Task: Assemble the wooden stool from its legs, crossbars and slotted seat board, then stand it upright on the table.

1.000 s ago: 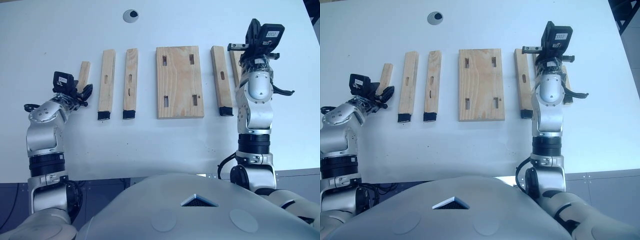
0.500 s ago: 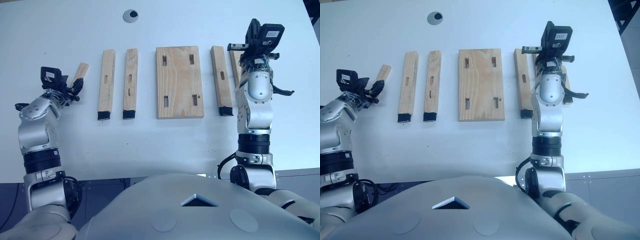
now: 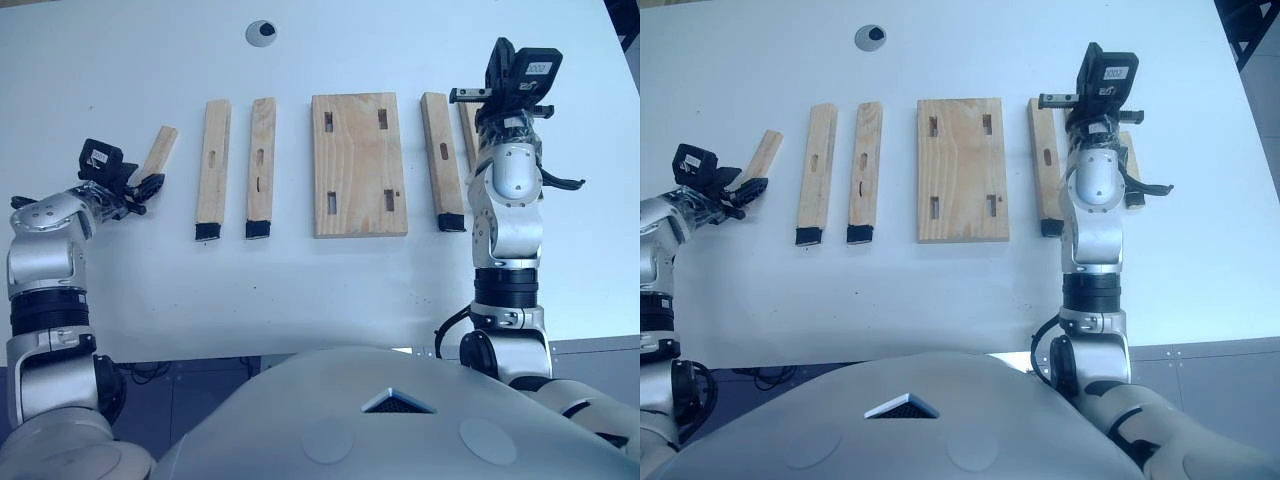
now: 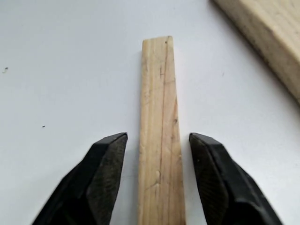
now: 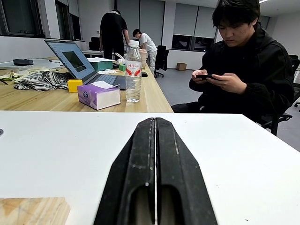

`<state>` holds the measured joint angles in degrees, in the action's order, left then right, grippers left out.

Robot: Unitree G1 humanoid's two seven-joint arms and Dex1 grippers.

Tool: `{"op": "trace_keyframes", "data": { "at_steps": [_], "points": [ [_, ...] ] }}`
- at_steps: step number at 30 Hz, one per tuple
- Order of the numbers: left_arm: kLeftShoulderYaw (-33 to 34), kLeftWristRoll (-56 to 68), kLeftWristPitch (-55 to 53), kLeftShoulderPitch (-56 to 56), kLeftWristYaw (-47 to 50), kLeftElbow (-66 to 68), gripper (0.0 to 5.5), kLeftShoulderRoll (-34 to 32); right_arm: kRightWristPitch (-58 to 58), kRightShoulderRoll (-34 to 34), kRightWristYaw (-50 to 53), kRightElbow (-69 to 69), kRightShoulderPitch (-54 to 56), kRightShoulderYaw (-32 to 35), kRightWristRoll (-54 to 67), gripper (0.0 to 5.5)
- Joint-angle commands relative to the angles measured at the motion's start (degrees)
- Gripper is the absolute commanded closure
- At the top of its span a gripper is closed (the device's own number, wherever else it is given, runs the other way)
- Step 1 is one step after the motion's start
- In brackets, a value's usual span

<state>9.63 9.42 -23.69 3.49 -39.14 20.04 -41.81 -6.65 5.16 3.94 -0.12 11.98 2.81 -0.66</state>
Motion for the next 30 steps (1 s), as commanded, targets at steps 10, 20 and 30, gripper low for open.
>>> {"op": "trace_keyframes", "data": {
  "at_steps": [10, 20, 30],
  "points": [
    [-3.01, -2.89, 1.93, -1.5, 1.71, 2.69, 4.23, 0.21, -7.39, -2.17, -0.49, 4.84, 6.36, 10.58, 13.79, 5.5],
    [-6.43, 6.56, 0.93, 18.11, 6.33, -30.02, 4.25, 12.5, -38.62, -5.78, -18.29, -0.42, 17.75, 15.76, 58.79, 3.96],
    [-11.76, 7.63, -1.08, 18.98, 8.06, -35.85, 4.25, 19.1, -43.47, -4.82, -15.34, -0.47, 17.81, 16.34, 69.14, 2.37]
  ]
}}
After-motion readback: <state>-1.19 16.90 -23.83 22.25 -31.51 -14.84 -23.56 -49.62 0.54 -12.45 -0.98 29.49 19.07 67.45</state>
